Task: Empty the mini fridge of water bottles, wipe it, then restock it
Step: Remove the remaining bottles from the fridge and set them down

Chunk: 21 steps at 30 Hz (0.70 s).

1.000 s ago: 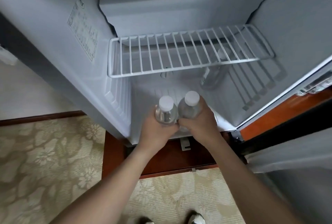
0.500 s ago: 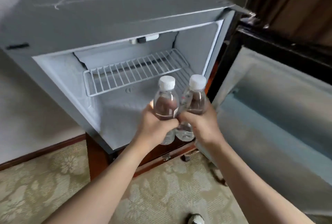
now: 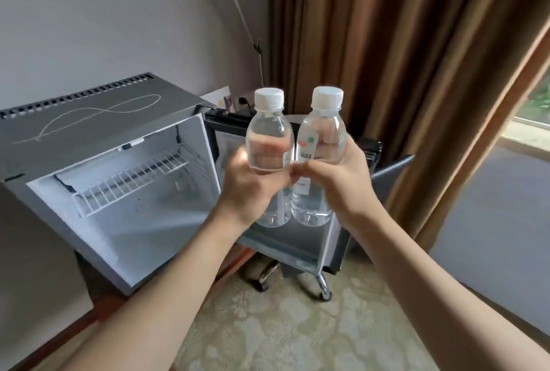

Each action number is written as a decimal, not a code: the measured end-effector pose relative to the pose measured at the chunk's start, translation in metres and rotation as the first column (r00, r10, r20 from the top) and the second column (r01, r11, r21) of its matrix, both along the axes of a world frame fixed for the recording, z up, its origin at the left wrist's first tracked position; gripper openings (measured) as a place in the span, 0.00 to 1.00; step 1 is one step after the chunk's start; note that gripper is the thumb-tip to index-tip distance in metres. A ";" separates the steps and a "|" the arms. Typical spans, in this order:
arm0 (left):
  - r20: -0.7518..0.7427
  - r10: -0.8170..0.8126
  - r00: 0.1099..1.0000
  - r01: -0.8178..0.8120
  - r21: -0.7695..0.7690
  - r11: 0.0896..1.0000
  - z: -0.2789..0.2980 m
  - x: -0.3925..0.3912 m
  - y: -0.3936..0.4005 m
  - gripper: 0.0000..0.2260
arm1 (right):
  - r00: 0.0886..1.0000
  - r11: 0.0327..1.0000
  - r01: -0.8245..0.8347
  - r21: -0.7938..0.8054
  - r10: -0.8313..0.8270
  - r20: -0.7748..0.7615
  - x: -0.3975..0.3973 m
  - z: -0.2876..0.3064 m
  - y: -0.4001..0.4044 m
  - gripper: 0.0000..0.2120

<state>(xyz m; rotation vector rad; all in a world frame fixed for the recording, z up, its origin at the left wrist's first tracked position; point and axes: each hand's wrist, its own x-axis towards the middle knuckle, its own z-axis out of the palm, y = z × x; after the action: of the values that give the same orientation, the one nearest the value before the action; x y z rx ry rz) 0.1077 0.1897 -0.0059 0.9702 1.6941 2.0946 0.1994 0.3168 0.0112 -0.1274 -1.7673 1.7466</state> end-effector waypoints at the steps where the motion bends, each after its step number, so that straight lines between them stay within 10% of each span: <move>1: 0.000 -0.036 0.999 0.036 -0.002 0.999 0.007 0.024 0.017 0.24 | 0.999 0.999 0.044 0.018 -0.043 -0.005 0.028 0.006 0.013 0.22; 12: 0.004 -0.481 0.877 0.481 0.036 0.876 0.041 0.234 0.204 0.24 | 0.828 0.824 0.561 0.077 -0.559 -0.046 0.282 0.039 0.144 0.22; 21: 0.023 -0.577 0.816 0.575 0.069 0.815 0.027 0.239 0.347 0.19 | 0.772 0.772 0.636 -0.020 -0.636 0.008 0.300 0.022 0.264 0.23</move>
<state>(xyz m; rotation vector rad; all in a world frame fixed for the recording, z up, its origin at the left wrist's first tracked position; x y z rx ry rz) 0.3468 0.5363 0.0214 1.2548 1.1181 1.7386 0.4991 0.5806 0.0336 -0.6617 -1.4586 1.2544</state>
